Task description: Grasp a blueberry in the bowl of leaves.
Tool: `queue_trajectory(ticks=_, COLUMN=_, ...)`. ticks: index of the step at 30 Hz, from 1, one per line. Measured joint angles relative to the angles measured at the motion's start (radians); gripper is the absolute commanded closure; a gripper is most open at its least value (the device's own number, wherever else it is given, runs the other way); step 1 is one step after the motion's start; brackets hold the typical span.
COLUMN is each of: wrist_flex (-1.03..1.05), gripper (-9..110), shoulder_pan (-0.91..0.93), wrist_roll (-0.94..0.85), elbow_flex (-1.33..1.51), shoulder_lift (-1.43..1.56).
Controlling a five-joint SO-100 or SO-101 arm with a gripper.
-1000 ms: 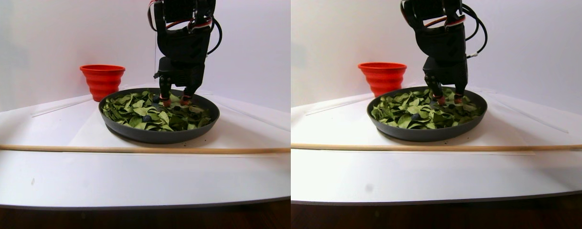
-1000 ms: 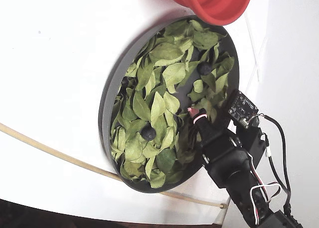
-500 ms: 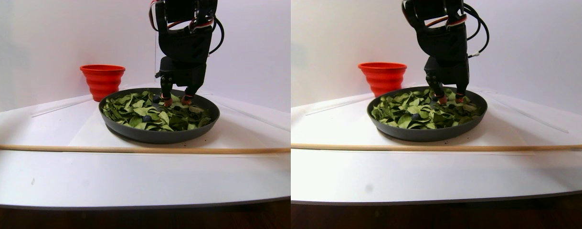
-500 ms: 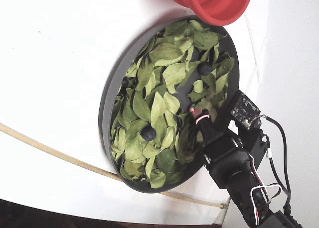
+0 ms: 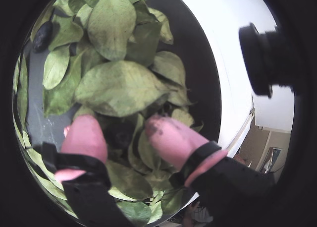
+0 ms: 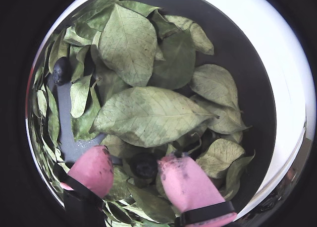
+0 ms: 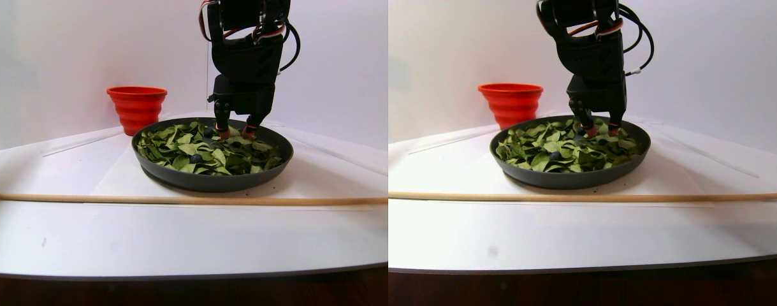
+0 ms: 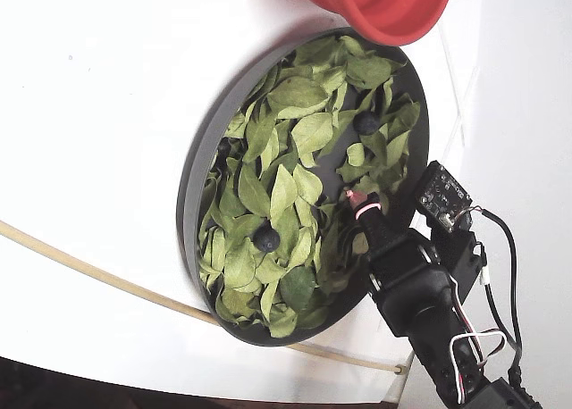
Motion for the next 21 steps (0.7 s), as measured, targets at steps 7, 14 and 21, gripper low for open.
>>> queue_trajectory(ticks=7, wrist_flex=0.0, gripper=84, shoulder_pan=0.0, wrist_roll=0.012, elbow_flex=0.0, shoulder_lift=0.0)
queue_trajectory(ticks=14, wrist_flex=-0.017, gripper=84, shoulder_pan=0.002, wrist_roll=0.02, elbow_flex=0.0, shoulder_lift=-0.031)
queue_trajectory(ticks=21, wrist_flex=-0.02, gripper=84, shoulder_pan=0.02, wrist_roll=0.034, elbow_flex=0.0, shoulder_lift=-0.031)
